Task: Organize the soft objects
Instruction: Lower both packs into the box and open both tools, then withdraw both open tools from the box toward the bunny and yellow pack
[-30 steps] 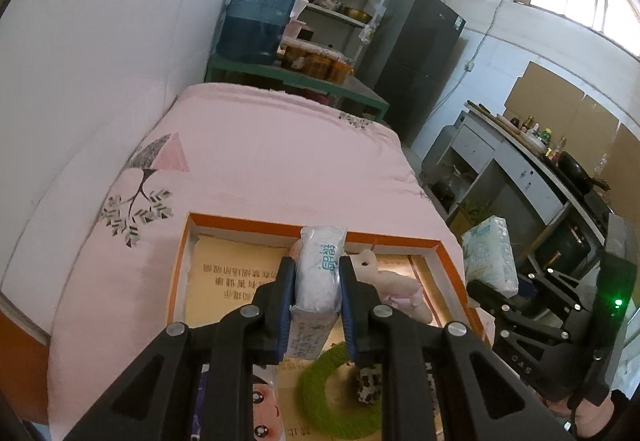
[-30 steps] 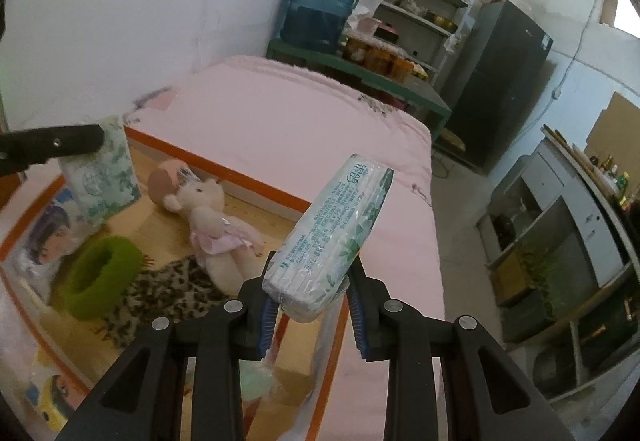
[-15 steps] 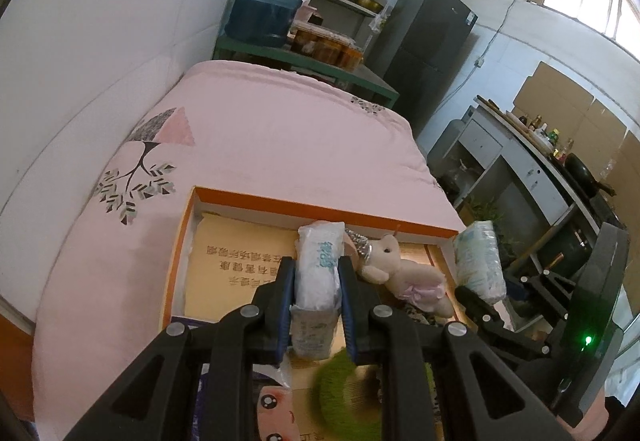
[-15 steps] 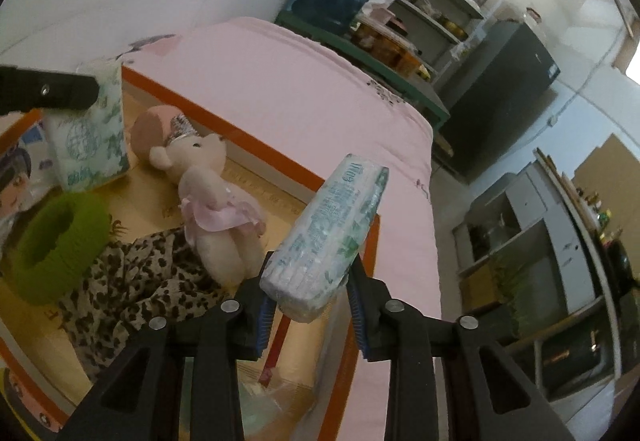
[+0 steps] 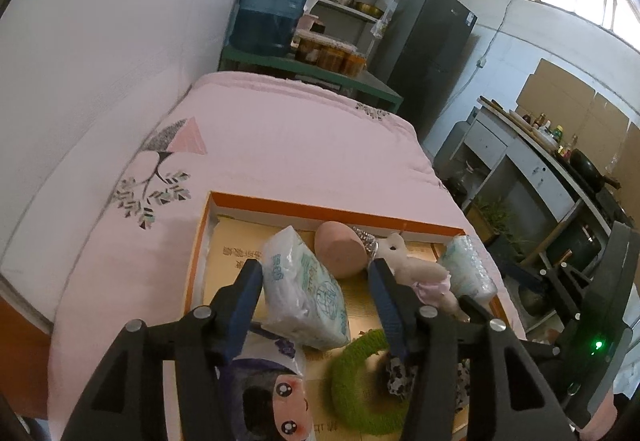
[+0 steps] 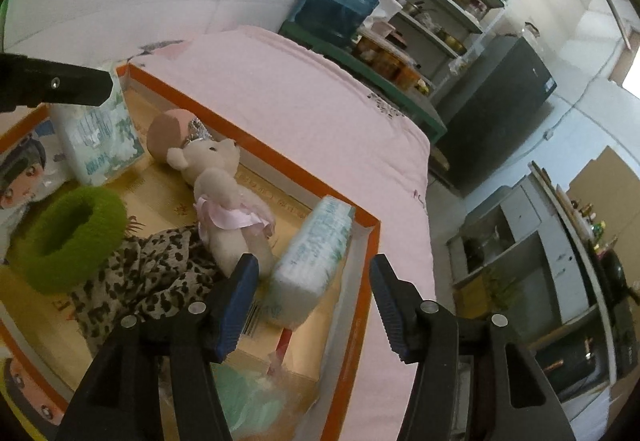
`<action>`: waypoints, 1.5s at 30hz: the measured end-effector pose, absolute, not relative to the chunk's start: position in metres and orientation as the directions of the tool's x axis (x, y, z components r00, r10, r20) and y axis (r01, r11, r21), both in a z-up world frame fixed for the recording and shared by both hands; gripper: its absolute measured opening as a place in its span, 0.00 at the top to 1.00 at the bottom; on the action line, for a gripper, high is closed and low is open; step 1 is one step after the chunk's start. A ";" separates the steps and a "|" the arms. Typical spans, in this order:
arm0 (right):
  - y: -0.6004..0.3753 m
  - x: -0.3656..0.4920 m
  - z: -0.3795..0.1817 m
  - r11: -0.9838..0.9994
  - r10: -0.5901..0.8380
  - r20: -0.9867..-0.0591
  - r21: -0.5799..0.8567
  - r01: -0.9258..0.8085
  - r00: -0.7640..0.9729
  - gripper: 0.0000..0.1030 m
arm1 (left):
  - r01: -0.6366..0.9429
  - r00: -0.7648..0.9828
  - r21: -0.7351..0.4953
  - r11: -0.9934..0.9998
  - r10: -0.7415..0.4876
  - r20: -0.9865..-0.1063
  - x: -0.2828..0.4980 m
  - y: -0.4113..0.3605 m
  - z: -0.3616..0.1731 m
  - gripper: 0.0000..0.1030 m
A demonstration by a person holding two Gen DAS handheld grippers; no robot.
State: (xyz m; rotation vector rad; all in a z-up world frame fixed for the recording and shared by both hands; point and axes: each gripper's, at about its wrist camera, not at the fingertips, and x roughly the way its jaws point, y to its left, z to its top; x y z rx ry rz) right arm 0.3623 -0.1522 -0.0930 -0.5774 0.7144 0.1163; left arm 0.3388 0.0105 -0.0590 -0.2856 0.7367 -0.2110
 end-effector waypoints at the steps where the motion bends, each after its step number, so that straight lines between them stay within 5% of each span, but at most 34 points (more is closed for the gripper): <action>1: -0.153 0.360 -0.091 0.844 -0.088 -0.647 -0.452 -0.289 0.757 0.42 | 0.087 0.730 -0.320 0.943 -0.279 -0.624 0.336 0.010 -0.056 0.46; 45: -0.158 0.212 -0.016 0.941 0.115 -0.637 -0.176 -0.289 0.763 0.42 | 0.145 0.823 -0.202 0.969 -0.231 -0.519 0.194 0.000 0.021 0.46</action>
